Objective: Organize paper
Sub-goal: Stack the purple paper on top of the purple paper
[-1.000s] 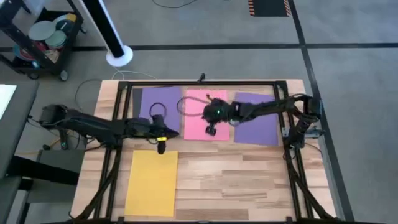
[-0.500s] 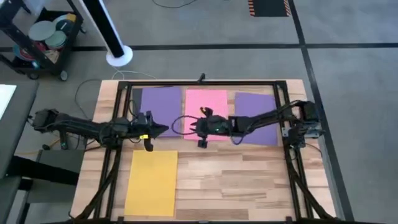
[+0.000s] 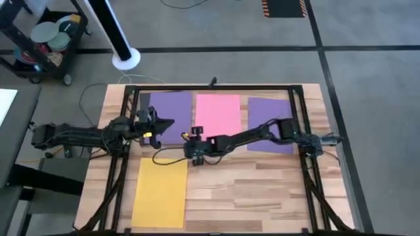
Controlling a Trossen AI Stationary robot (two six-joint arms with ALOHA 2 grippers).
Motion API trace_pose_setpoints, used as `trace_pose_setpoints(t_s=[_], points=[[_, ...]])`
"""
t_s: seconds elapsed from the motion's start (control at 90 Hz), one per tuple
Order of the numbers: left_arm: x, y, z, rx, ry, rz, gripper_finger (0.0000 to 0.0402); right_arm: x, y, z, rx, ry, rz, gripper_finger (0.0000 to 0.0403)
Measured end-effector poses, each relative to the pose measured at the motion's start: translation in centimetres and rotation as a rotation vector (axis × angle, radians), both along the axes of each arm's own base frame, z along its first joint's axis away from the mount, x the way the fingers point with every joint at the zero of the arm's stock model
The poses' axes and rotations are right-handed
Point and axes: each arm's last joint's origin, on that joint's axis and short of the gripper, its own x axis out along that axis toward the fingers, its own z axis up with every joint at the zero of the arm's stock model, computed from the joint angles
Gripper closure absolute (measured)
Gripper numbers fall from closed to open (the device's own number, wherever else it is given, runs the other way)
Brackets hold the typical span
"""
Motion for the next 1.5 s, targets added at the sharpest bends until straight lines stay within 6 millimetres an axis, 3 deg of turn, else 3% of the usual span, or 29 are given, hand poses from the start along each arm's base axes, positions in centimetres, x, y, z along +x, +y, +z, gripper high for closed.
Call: trace_pose_setpoints(t_s=[0.233,0.478,0.689,0.778,0.856,1.022,1.133,1.289,1.5], points=[[-0.4,0.4,0.1,0.030,0.008,-0.004,0.0401,1.4,-0.4,-1.5,-0.019,0.060,0.015,0.0304],[-0.6,0.4,-0.1,0.028,0.032,-0.006,0.0401,1.5,-0.8,-1.5,-0.056,0.052,-0.032,0.0311],[-0.9,0.3,0.3,0.050,0.002,-0.022,0.0401,1.4,-1.8,-1.4,-0.074,0.062,-0.062,0.0357],[-1.1,0.1,0.5,0.057,-0.014,-0.043,0.0401,1.4,-1.5,-1.4,-0.077,0.067,-0.054,0.0391],[-1.2,0.1,0.6,0.057,-0.019,-0.045,0.0401,1.1,-1.0,-0.7,-0.083,0.075,-0.039,0.0398],[-1.3,0.1,0.4,0.047,0.006,-0.045,0.0401,0.6,-0.2,2.8,-0.083,0.077,-0.060,0.0402],[-1.3,0.1,0.2,0.020,0.014,-0.049,0.0401,-0.8,-0.4,5.7,-0.091,0.105,-0.113,0.0402],[-1.3,0.1,0.2,0.007,0.016,-0.052,0.0401,-4.1,-1.6,10.5,-0.087,0.147,-0.262,0.0402],[-1.2,0.0,0.1,0.001,0.020,-0.078,0.0401,-9.8,-3.5,14.3,-0.057,0.315,-0.518,0.0403]])
